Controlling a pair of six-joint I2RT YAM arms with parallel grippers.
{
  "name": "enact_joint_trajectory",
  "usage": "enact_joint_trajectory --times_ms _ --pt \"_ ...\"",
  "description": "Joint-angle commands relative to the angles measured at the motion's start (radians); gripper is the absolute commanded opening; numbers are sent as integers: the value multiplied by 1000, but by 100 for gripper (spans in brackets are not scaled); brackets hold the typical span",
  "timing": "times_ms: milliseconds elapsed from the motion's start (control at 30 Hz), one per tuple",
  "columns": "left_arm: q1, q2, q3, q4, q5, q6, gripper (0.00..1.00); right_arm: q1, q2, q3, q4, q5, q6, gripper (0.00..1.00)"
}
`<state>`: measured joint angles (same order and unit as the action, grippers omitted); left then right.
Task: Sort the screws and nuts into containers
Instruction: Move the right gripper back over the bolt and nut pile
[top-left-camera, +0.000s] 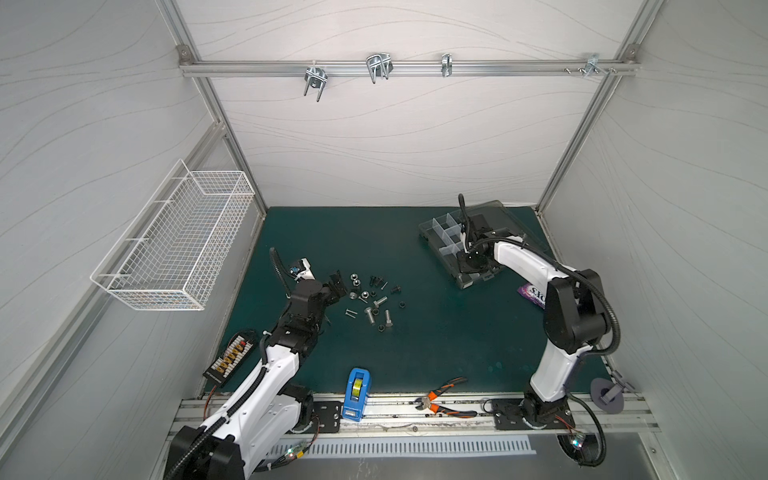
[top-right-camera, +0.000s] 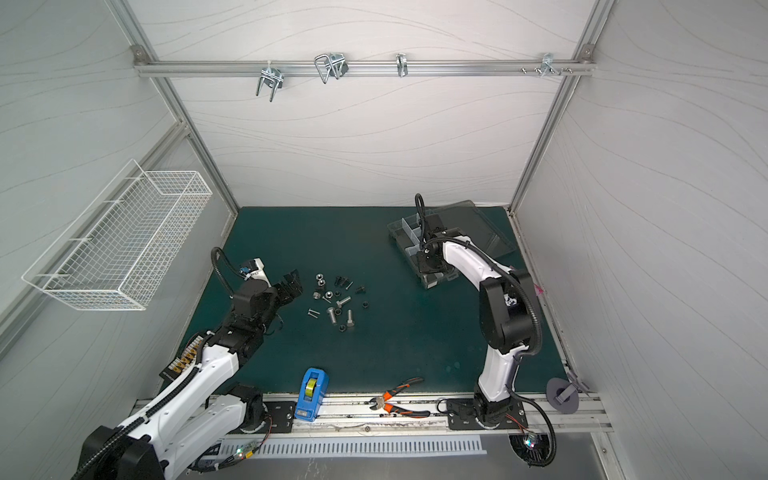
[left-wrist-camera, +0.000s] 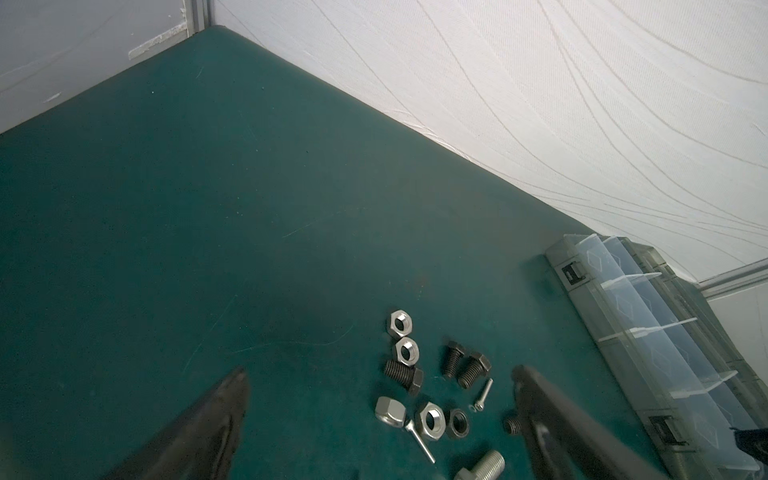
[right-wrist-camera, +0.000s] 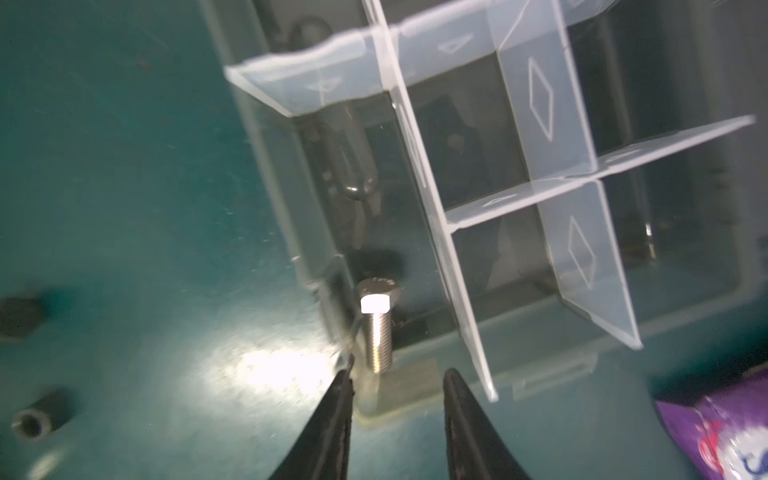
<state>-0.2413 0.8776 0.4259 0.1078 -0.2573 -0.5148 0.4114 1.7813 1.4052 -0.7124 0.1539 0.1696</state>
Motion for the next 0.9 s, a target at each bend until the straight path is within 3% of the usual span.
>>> enact_joint_trajectory --times_ms 0,267,467,667,867 --pt "-3 -7 45 5 -27 -31 100 79 -88 -17 -56 16 74 39" --pt "-3 -15 33 -5 -32 -49 100 344 -72 -28 -77 -3 210 39" --pt "-3 -7 40 -26 -30 -54 100 512 30 25 -59 -50 273 55" --pt "-3 -7 38 -39 -25 -68 100 587 154 120 -74 -67 262 62" --pt "-2 -12 39 -42 -31 -67 100 613 256 191 -84 -85 243 63"
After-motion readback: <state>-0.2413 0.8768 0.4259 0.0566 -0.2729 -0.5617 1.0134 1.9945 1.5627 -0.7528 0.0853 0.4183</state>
